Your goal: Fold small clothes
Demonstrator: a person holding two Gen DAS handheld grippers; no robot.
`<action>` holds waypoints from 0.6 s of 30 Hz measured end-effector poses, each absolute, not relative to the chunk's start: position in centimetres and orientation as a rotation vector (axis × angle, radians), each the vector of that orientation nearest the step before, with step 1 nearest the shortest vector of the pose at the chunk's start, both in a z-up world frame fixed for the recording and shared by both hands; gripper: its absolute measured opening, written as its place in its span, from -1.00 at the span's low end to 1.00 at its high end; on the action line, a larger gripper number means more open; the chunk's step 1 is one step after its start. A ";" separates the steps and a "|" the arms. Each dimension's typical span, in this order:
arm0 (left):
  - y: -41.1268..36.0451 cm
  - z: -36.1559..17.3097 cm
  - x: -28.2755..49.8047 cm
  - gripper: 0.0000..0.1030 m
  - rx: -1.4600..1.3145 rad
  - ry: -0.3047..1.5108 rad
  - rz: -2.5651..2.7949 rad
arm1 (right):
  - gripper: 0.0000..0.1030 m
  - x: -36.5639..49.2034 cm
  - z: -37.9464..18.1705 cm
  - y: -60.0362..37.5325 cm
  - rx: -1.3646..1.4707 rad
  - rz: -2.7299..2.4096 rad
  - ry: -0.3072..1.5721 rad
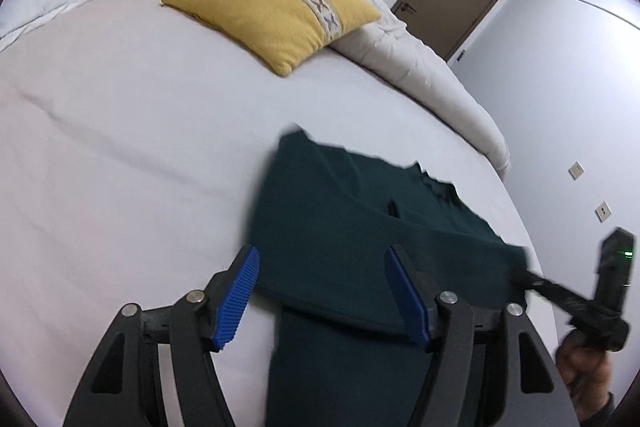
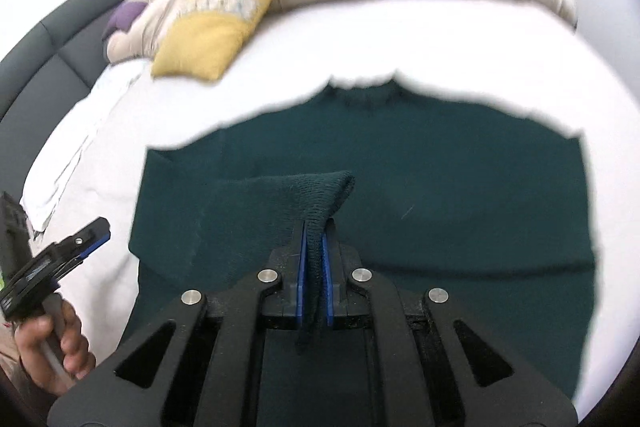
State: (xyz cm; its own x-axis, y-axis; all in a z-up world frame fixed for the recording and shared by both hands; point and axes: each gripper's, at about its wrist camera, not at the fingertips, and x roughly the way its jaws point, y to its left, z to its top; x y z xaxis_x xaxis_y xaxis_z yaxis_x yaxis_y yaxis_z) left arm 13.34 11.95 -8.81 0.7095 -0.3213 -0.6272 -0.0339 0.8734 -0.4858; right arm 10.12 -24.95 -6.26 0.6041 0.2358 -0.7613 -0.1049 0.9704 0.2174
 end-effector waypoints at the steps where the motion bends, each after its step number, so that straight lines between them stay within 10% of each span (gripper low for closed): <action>1: 12.1 -8.6 13.9 0.38 -0.487 0.767 -0.159 | -0.89 10.4 -5.4 -26.1 0.160 0.190 0.885; 13: 7.6 -12.5 24.4 0.50 -0.275 0.956 -0.086 | -0.88 16.5 -11.9 -36.3 0.218 0.074 0.985; 18: 6.9 -13.8 25.6 -0.52 -0.258 0.982 -0.083 | -0.88 16.7 -12.6 -36.9 0.238 0.081 0.985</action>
State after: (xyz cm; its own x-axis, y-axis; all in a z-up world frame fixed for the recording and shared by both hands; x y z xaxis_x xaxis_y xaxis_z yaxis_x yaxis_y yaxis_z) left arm 25.62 6.92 -13.76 0.5550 -0.1852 -0.8110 -0.0471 0.9663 -0.2529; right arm 16.70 -36.90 -12.57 0.5525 0.1752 -0.8149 0.0393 0.9711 0.2355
